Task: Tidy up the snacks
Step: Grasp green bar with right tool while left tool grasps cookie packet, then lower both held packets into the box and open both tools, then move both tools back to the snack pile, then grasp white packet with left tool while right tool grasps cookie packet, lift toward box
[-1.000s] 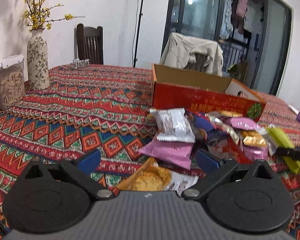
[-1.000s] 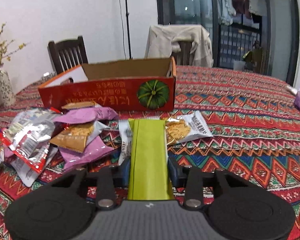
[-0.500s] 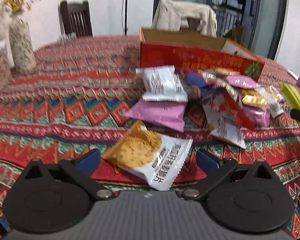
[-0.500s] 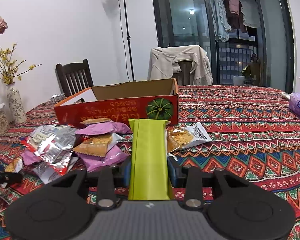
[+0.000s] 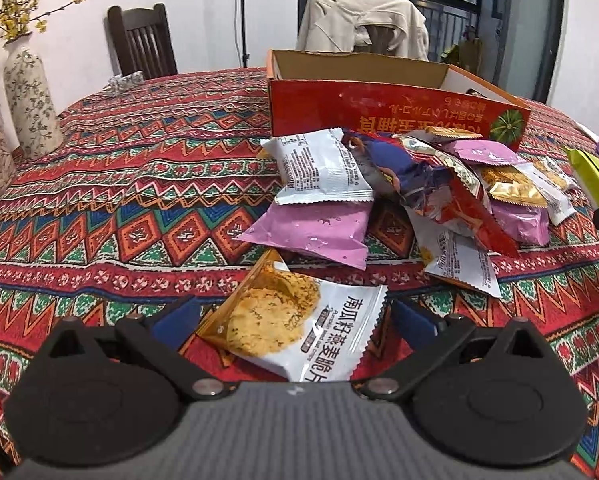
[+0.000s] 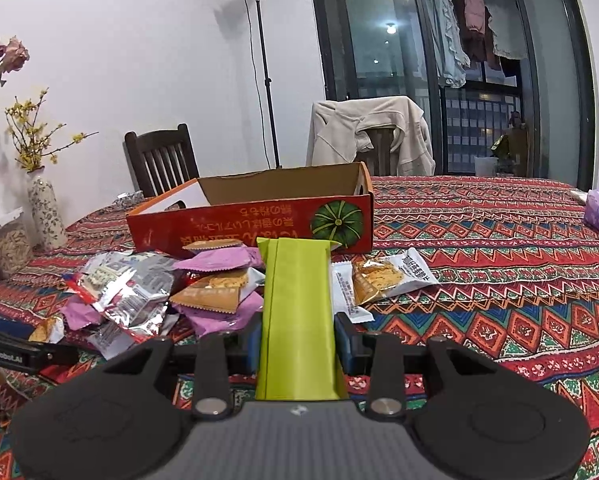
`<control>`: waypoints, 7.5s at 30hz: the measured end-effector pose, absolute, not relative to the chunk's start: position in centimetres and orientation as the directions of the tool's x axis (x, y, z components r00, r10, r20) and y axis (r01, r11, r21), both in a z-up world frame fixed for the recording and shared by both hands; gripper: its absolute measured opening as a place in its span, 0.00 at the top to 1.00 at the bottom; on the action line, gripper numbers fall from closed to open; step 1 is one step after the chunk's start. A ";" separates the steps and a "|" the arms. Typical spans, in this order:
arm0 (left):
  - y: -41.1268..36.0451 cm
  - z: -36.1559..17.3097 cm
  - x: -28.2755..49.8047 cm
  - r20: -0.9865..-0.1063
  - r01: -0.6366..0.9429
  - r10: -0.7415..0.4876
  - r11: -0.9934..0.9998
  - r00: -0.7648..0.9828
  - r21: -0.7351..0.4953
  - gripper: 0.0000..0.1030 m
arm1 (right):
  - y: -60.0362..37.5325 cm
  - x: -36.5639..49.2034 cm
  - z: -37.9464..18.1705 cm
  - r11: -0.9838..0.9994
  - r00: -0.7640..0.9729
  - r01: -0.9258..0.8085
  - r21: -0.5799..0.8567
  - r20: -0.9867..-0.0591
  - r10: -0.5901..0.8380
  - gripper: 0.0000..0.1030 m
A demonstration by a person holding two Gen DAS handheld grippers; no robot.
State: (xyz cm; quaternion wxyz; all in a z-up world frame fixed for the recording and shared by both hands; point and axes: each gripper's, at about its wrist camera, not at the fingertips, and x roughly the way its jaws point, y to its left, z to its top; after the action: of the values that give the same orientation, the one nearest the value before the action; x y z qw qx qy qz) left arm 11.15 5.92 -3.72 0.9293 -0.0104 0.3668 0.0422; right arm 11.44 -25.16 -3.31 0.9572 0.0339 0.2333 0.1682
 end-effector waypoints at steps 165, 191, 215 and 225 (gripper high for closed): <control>9.7 3.2 15.9 -0.490 -0.216 0.123 0.967 0.863 -0.138 0.00 | -16.9 19.9 -0.1 0.945 0.775 -0.318 0.073 -0.555 0.303 0.15; 12.1 -0.6 14.7 -0.487 -0.239 0.097 0.942 0.868 -0.237 0.00 | -16.4 17.2 -1.5 0.961 0.787 -0.274 0.022 -0.570 0.237 0.62; 6.3 -0.7 18.7 -0.632 -0.246 0.089 0.955 0.770 -0.165 0.54 | -21.5 16.0 0.1 0.976 0.855 -0.189 0.111 -0.471 0.219 0.62; 6.5 0.0 17.4 -0.604 -0.248 0.102 0.955 0.791 -0.163 0.56 | -22.0 15.7 -0.1 0.972 0.856 -0.191 0.134 -0.463 0.232 0.62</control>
State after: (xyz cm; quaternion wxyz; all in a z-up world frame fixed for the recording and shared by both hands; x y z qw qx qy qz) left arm 17.37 6.49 0.03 0.9389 -0.1174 0.3098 0.0931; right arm 15.69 -22.04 -0.11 0.9623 0.0419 0.2453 0.1099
